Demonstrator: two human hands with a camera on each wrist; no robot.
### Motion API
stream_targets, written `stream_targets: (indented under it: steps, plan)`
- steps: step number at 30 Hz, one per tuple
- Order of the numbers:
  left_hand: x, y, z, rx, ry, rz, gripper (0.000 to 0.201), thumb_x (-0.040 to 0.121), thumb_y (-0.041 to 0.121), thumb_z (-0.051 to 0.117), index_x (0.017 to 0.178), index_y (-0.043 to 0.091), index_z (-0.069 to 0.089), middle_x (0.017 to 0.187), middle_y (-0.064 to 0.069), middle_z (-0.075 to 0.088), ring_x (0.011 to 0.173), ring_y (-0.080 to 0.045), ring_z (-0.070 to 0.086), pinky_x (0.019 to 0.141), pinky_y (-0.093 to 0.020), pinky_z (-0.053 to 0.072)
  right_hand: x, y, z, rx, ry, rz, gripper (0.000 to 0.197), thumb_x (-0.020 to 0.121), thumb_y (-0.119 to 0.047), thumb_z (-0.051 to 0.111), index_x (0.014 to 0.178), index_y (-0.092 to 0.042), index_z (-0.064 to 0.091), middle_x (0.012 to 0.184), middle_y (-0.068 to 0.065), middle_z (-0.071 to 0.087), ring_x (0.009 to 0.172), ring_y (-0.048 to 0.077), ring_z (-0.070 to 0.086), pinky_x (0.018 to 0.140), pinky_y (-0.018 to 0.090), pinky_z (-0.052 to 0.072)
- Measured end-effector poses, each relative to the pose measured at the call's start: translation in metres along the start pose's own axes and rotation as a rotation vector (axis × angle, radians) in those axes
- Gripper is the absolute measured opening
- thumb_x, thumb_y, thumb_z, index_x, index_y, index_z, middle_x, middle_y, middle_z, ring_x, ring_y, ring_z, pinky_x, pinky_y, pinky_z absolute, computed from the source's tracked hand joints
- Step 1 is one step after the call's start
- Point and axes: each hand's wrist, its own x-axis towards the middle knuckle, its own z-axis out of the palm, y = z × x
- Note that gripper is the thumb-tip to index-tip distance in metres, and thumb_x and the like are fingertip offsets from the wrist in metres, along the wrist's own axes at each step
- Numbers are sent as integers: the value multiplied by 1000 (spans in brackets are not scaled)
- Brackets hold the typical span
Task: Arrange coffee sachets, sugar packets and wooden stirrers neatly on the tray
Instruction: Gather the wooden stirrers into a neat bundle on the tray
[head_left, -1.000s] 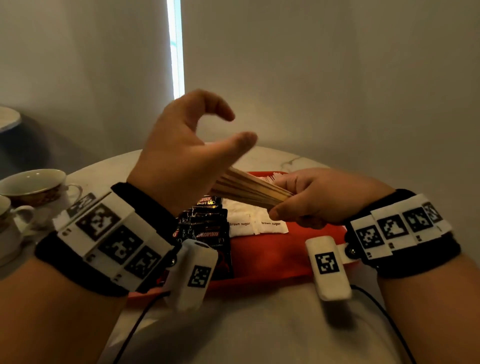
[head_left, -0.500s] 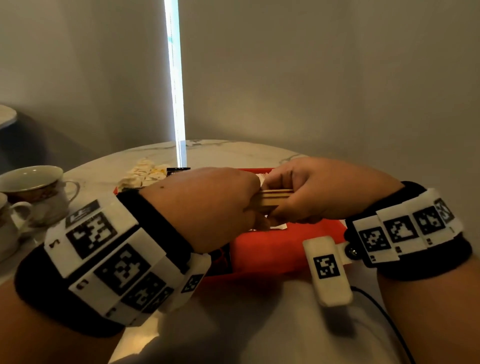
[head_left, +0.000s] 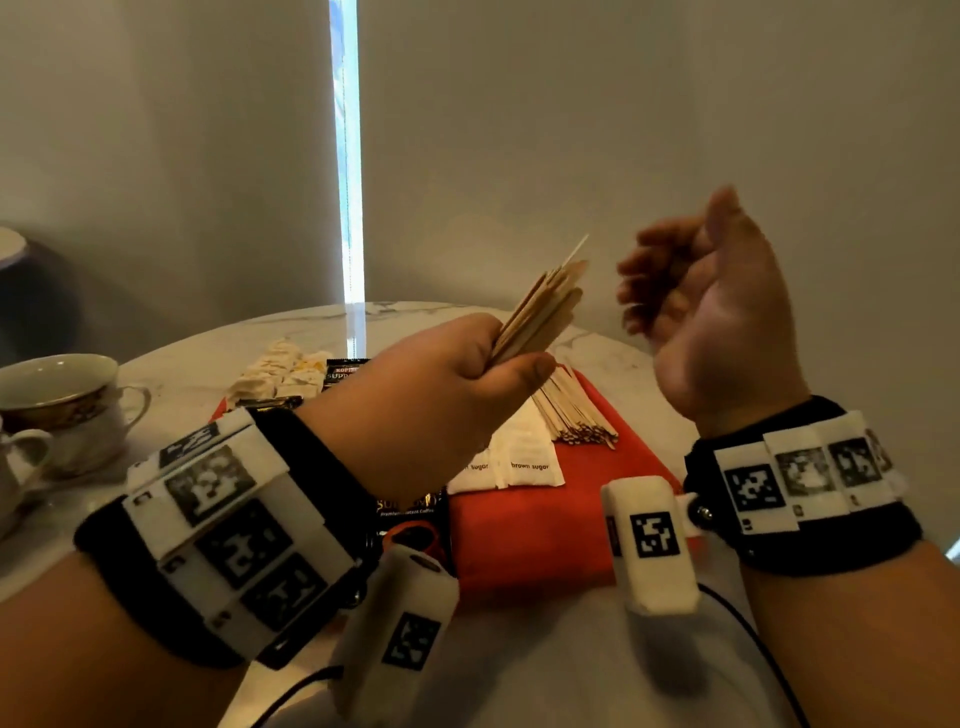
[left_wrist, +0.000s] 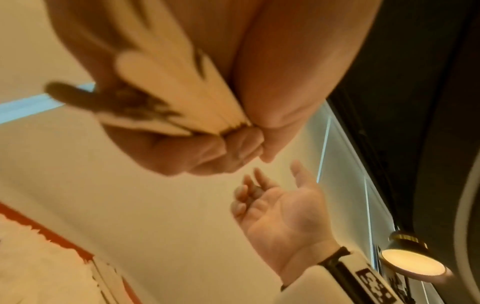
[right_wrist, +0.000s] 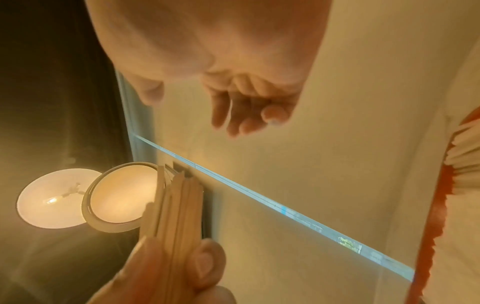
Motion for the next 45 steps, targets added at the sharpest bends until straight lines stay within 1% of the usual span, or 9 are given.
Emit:
stream_targets:
  steps: [4, 10, 16, 22, 27, 30, 34, 40, 45]
  plan:
    - [1, -4, 1, 153, 76, 69, 18, 97, 44, 54, 84, 33, 48, 65, 5, 51, 49, 3, 48, 42, -11, 36, -2, -6, 1, -86, 207, -223, 32, 95, -51, 44, 98, -24, 63, 87, -7, 63, 87, 16, 63, 76, 36, 48]
    - [4, -5, 6, 145, 75, 69, 15, 95, 42, 59, 86, 31, 52, 67, 5, 55, 53, 0, 51, 46, -11, 38, -33, 3, 46, -605, -325, -378, 7, 93, -35, 55, 92, -31, 61, 94, 1, 65, 86, 17, 64, 74, 31, 55]
    - [1, -3, 5, 105, 46, 59, 18, 94, 44, 59, 84, 32, 52, 62, 6, 52, 48, 2, 49, 42, -10, 36, -25, -9, 29, -215, -95, -348, 11, 95, -31, 53, 101, -29, 62, 96, -4, 67, 93, 19, 68, 76, 29, 54]
    - [1, -2, 12, 67, -9, 73, 9, 95, 35, 63, 92, 27, 63, 73, -3, 66, 62, -17, 60, 56, -31, 52, -37, -1, 49, -523, -383, -297, 23, 99, -29, 53, 88, -25, 72, 85, -8, 73, 82, 7, 70, 74, 25, 56]
    - [2, -1, 15, 79, -44, 11, 30, 90, 34, 71, 116, 30, 58, 81, 12, 64, 62, 7, 60, 52, -8, 46, -33, 0, 42, -350, -358, -303, 7, 93, -18, 64, 98, -19, 68, 91, 6, 74, 88, 22, 74, 81, 46, 61]
    - [0, 1, 12, 12, -47, -11, 15, 94, 34, 66, 106, 29, 59, 74, 4, 68, 57, 0, 64, 49, -10, 48, -30, 1, 40, -272, -323, -310, 18, 90, -35, 67, 103, -22, 68, 99, 6, 74, 98, 26, 72, 88, 50, 58]
    - [-4, 3, 11, 30, -49, -10, 11, 93, 40, 65, 97, 32, 59, 63, 13, 66, 51, 1, 60, 43, -10, 43, -18, -13, 22, -90, -167, -242, 81, 78, -86, 42, 120, -21, 68, 118, -2, 72, 118, 20, 64, 94, 39, 48]
    - [-4, 2, 16, 110, -62, 37, 11, 92, 38, 66, 93, 28, 62, 67, 6, 63, 54, 0, 57, 47, -15, 45, -31, -6, 33, -368, -601, -294, 109, 66, -97, 33, 135, -16, 57, 140, 2, 61, 132, 12, 54, 106, 37, 40]
    - [-3, 3, 11, 132, -36, 54, 11, 93, 37, 65, 91, 27, 60, 67, 6, 61, 63, -2, 59, 49, -12, 45, -22, -13, 23, -288, -478, -310, 108, 61, -99, 23, 135, -29, 58, 144, -5, 57, 138, 13, 48, 107, 50, 34]
